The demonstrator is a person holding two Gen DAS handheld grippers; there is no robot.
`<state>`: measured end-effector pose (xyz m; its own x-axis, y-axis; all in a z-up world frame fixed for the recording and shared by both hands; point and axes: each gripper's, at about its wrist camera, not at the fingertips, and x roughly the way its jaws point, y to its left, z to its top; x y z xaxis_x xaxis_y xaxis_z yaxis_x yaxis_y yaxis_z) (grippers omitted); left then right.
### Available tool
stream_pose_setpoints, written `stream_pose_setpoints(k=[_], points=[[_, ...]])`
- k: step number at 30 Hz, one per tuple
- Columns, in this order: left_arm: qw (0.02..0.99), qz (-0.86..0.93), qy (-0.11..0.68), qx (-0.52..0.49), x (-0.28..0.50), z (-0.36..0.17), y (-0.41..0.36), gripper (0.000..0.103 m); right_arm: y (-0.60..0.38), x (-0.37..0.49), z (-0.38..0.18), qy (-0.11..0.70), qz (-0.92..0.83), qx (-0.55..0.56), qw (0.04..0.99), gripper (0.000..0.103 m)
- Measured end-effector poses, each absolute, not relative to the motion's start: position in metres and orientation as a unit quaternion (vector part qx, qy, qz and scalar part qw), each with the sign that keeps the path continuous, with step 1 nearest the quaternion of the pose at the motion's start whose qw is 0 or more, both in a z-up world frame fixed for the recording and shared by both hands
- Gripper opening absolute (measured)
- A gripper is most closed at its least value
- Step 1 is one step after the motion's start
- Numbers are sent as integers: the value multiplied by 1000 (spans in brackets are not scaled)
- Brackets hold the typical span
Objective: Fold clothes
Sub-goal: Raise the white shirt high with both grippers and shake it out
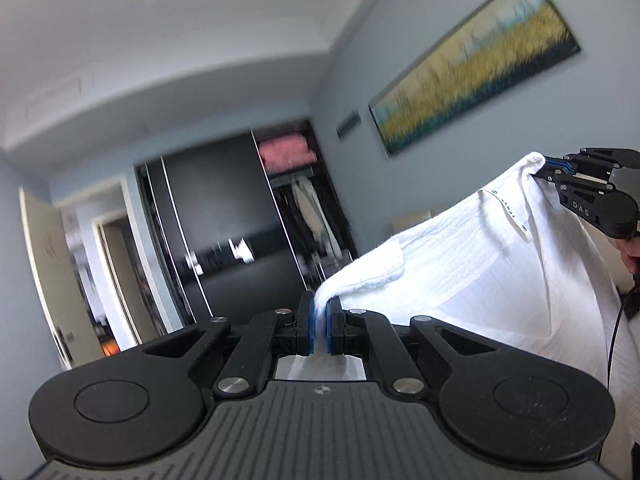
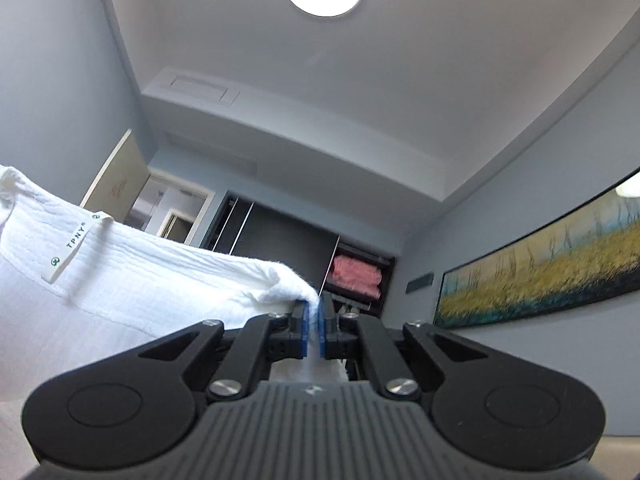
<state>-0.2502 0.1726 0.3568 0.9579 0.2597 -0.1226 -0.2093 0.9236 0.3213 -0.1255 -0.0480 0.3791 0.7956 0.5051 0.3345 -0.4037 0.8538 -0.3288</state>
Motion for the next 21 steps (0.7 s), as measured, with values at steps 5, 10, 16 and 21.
stream_pose_setpoints(k=[5,10,16,21], points=[[969,114,192,104,-161,279,237,3,11,-40,303,-82,271,-173,944,6],[955,118,265,63,-79,206,295,3,66,45,227,35,305,-205,929,6],[930,127,346,15,7,113,358,3,125,150,130,179,332,-202,904,6],[907,136,398,-19,54,34,390,4,161,210,55,258,332,-191,887,6]])
